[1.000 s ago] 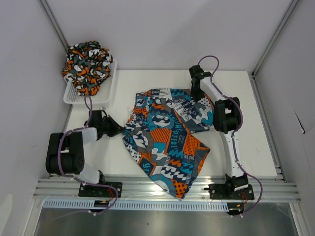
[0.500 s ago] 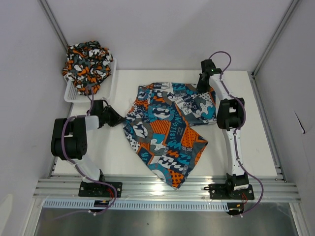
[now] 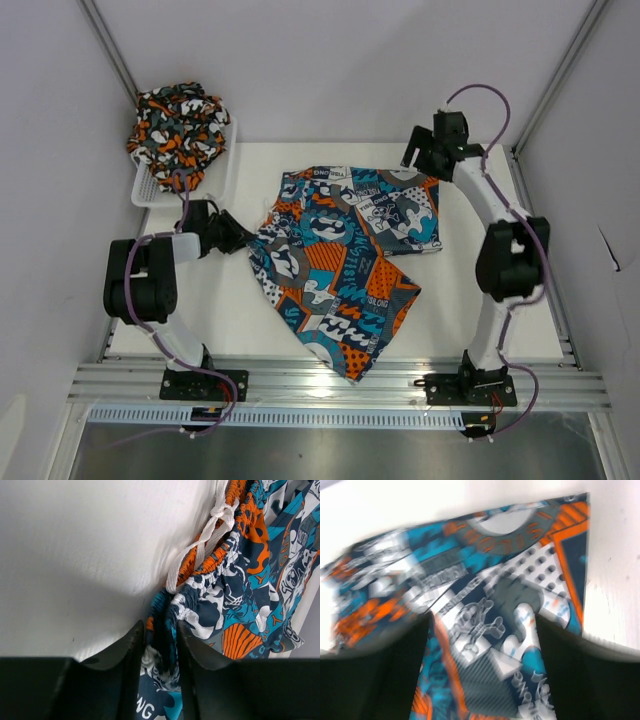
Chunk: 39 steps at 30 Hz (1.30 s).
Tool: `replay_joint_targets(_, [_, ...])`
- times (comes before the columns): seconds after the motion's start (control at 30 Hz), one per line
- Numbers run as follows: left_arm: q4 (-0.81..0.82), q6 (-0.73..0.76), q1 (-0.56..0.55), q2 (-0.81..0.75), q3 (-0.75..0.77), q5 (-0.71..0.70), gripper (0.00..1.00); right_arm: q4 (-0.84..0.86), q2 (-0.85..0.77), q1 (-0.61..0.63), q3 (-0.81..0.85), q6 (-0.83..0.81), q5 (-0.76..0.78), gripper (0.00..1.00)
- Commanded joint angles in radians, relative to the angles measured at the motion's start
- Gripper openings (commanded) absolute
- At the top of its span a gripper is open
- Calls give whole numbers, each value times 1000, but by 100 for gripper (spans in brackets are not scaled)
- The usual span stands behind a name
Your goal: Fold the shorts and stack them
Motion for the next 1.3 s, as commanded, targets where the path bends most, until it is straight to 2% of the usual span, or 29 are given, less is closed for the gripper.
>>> replay_joint_targets(0.0, [93, 23, 22, -53, -18, 18, 37, 254, -362, 97, -247, -30, 116, 90])
replay_joint_targets(0.03, [99, 29, 22, -59, -33, 20, 37, 300, -410, 118, -320, -29, 163, 98])
replay_joint_targets(0.07, [103, 38, 22, -65, -36, 24, 37, 354, -450, 135, -389, -28, 196, 100])
replay_joint_targets(0.1, [116, 40, 22, -70, -41, 26, 37, 486, -484, 148, -529, -27, 228, 100])
replay_joint_targets(0.2, [140, 52, 22, -104, -65, 41, 38, 651, -514, 120, -653, 51, 202, 100])
replay_joint_targets(0.23, [145, 55, 23, -119, -77, 40, 38, 649, -464, 107, -632, 80, 160, 99])
replay_joint_targets(0.27, [148, 60, 22, -124, -84, 37, 39, 637, -422, 93, -593, 79, -20, 92])
replay_joint_targets(0.3, [152, 63, 22, -128, -85, 38, 39, 556, -376, 76, -536, 96, -104, 99])
replay_joint_targets(0.33, [153, 63, 22, -130, -84, 38, 40, 482, -320, 70, -467, 102, -168, 99])
replay_joint_targets(0.37, [153, 63, 22, -130, -84, 40, 40, 407, -202, 70, -286, 102, -249, 100])
replay_joint_targets(0.4, [154, 64, 22, -128, -81, 40, 40, 328, -149, 73, -209, 70, -276, 99])
replay_joint_targets(0.43, [154, 63, 22, -128, -82, 43, 39, 334, -111, 85, -163, 62, -301, 99])
replay_joint_targets(0.47, [154, 66, 22, -128, -81, 43, 39, 375, -75, 91, -154, 61, -336, 99])
replay_joint_targets(0.53, [151, 71, 22, -130, -82, 37, 40, 655, -84, 103, -243, 99, -309, 99])
replay_joint_targets(0.57, [149, 71, 22, -131, -82, 35, 40, 780, -98, 108, -364, 105, -319, 99])
replay_joint_targets(0.6, [148, 72, 22, -131, -79, 34, 40, 980, -101, 109, -412, 138, -293, 99])
replay_joint_targets(0.63, [145, 74, 22, -133, -78, 32, 40, 1056, -98, 116, -451, 158, -261, 99])
replay_joint_targets(0.67, [143, 75, 23, -136, -78, 26, 40, 1201, -68, 114, -494, 178, -258, 100])
replay_joint_targets(0.73, [143, 77, 22, -138, -75, 24, 40, 1323, -8, 91, -493, 238, -351, 100])
replay_joint_targets(0.77, [140, 77, 22, -139, -76, 26, 40, 1415, 82, 80, -444, 282, -389, 99])
replay_joint_targets(0.8, [139, 78, 22, -139, -75, 23, 40, 1452, 132, 70, -411, 342, -419, 99])
replay_joint_targets(0.83, [137, 81, 22, -138, -75, 20, 40, 1488, 182, 60, -381, 473, -443, 99])
replay_joint_targets(0.87, [134, 83, 22, -138, -75, 15, 40, 1553, 263, 51, -326, 511, -483, 99])
replay_joint_targets(0.93, [126, 87, 22, -138, -71, 6, 40, 1559, 311, 51, -284, 513, -509, 99])
replay_joint_targets(1.0, [122, 91, 22, -138, -67, -2, 39, 1493, 350, 60, -238, 508, -519, 100])
replay_joint_targets(1.1, [119, 92, 22, -134, -65, -3, 39, 1512, 390, 70, -210, 560, -577, 99])
replay_joint_targets(1.27, [114, 94, 22, -133, -67, -8, 39, 1658, 382, 122, -313, 582, -652, 99])
